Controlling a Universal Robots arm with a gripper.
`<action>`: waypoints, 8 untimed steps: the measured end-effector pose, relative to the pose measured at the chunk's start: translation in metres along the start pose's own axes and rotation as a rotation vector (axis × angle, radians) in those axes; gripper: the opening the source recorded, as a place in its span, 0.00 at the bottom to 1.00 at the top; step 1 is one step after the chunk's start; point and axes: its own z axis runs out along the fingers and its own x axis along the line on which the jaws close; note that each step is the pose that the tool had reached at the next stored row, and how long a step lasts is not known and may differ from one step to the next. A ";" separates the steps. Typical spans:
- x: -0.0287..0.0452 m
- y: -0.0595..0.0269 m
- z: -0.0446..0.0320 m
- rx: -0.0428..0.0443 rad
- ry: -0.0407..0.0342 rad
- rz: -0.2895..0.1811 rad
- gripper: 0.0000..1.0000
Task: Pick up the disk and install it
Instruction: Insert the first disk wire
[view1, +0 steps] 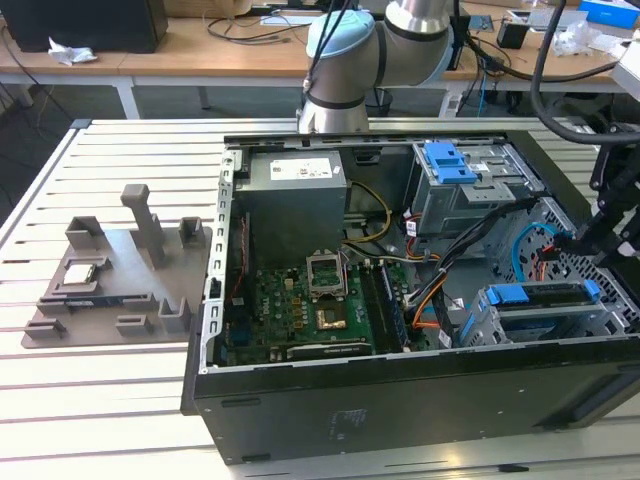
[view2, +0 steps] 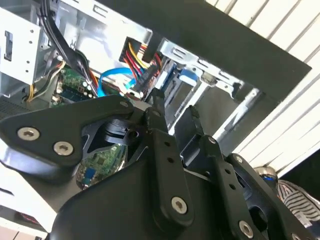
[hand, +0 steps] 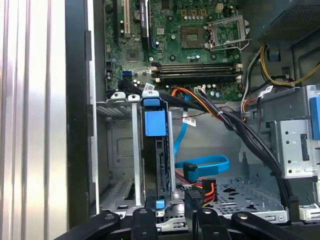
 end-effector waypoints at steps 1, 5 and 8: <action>-0.0059 -0.0005 0.0028 -0.0001 -0.0001 0.000 0.36; -0.0207 -0.0021 0.0086 0.0000 0.0009 0.000 0.36; -0.0257 -0.0053 0.0122 0.0001 0.0064 0.001 0.36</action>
